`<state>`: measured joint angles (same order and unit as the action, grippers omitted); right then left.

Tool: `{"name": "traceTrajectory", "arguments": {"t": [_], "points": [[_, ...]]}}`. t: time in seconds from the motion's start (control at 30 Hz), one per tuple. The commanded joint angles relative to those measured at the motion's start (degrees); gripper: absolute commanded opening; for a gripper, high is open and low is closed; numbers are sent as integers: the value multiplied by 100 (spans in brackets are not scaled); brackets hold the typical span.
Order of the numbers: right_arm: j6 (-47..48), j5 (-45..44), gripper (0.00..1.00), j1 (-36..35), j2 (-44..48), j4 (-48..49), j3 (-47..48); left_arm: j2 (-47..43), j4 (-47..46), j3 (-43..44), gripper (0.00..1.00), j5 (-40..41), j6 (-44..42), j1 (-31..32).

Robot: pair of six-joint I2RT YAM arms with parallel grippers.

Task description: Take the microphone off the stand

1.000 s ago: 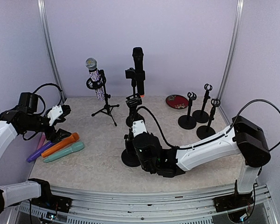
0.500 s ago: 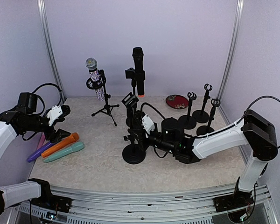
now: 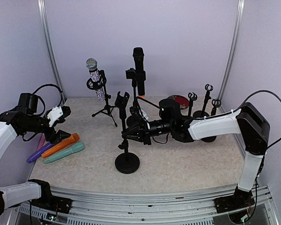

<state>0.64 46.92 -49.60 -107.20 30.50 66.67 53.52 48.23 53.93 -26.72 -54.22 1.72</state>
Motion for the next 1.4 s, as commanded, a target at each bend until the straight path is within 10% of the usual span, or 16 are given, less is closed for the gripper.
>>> {"name": "traceTrajectory", "arguments": {"t": [0.0, 0.1, 0.23, 0.47, 0.83, 1.37], "points": [[604, 639, 0, 123, -25, -737, 394, 17, 29, 76, 77, -14, -24, 39], [954, 627, 6, 198, -37, -1185, 393, 42, 21, 82, 77, -14, 1, 41], [1132, 345, 50, 269, 68, -1307, 193, 45, 29, 83, 77, -32, 15, 39], [200, -836, 98, 268, 567, -823, -246, 27, 27, 93, 77, -59, 24, 41], [-3179, -3496, 100, 130, 1990, -979, -1689, 23, -40, 93, 78, -67, 71, 44], [-5156, -3342, 93, -853, 2037, -1642, -2096, -140, 6, -24, 78, 114, 56, 48]]}}
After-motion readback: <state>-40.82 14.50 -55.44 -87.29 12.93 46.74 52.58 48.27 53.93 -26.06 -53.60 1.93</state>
